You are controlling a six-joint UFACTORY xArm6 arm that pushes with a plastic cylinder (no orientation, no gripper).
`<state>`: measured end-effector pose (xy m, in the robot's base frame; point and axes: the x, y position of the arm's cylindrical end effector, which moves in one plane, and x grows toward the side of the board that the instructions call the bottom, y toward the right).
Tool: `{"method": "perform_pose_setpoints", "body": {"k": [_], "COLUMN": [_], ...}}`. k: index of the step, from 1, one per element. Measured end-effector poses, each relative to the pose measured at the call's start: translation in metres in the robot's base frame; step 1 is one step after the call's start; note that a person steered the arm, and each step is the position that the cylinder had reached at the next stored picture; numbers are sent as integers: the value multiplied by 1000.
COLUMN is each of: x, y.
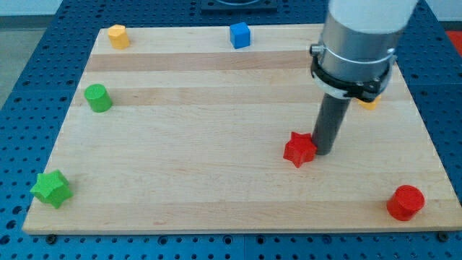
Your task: Push the red star towards the bottom center of the board
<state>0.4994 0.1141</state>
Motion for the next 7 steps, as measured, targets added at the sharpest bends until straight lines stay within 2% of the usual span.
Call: {"method": "perform_pose_setpoints", "body": {"k": [1, 4, 6, 7], "x": [-22, 40, 90, 95], "y": [-17, -61, -62, -71]}}
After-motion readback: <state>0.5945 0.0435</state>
